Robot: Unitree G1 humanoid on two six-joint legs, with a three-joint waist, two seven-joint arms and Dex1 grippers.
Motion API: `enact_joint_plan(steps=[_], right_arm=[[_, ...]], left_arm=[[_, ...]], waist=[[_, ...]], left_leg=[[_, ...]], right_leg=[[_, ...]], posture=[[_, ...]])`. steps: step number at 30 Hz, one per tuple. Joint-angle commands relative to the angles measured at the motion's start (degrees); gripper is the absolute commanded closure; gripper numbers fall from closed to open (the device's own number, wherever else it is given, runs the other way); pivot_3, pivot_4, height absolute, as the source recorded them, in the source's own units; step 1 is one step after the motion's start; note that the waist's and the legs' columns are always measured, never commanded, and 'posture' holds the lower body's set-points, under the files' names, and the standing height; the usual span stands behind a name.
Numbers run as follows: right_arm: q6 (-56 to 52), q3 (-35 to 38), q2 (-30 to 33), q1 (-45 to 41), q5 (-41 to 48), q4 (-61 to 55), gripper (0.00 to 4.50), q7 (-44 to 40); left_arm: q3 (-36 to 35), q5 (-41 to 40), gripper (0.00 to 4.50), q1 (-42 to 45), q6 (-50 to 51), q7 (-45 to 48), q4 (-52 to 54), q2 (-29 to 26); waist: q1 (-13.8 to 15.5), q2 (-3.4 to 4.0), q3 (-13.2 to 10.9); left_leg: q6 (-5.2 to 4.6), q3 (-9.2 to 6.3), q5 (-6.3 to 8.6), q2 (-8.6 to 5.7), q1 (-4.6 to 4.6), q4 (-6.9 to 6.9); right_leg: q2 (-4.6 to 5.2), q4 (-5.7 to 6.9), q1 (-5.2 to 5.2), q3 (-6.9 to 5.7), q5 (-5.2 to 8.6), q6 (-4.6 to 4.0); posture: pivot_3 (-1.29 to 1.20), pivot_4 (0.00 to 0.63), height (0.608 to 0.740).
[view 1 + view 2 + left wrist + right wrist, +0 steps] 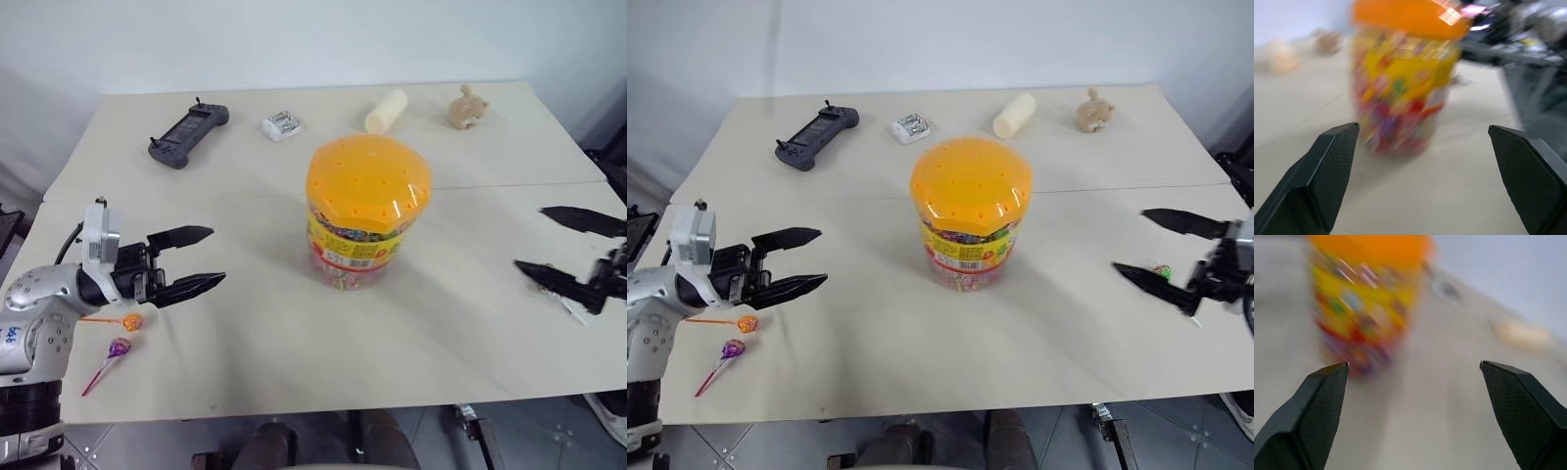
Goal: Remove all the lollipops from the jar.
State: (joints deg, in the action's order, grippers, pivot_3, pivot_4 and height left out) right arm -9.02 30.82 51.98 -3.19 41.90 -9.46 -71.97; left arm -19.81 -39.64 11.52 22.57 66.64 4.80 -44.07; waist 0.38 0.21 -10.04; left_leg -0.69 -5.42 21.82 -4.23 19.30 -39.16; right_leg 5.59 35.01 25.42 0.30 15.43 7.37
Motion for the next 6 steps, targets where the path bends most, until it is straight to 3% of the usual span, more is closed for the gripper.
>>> enact_joint_plan(steps=[1, 6], right_arm=[[-0.12, -3.03, -1.94, 0.66, 1.52, -5.63, 0.05, -0.89], [4.21, -5.81, -4.27, 3.09, -2.64, -4.31, 0.05, -2.78]], left_arm=[[-2.51, 4.64, 0.00, -3.05, -6.38, -2.98, -0.04, 0.54], [-3.94, 7.16, 0.00, -10.02, -10.94, -6.22, 4.13, 2.86]], waist=[[0.77, 0.00, 0.00], [1.42, -0.02, 0.01]], left_leg=[[-0.01, -0.04, 0.01, -0.03, 0.01, -0.02], [-0.06, -0.19, 0.02, -0.07, 0.14, -0.02]], right_leg=[[0.01, -0.01, -0.01, 0.00, 0.00, 0.00], [0.07, -0.12, -0.03, -0.01, 0.00, 0.00]], posture=[[0.00, 0.150, 0.740], [0.00, 0.150, 0.740]])
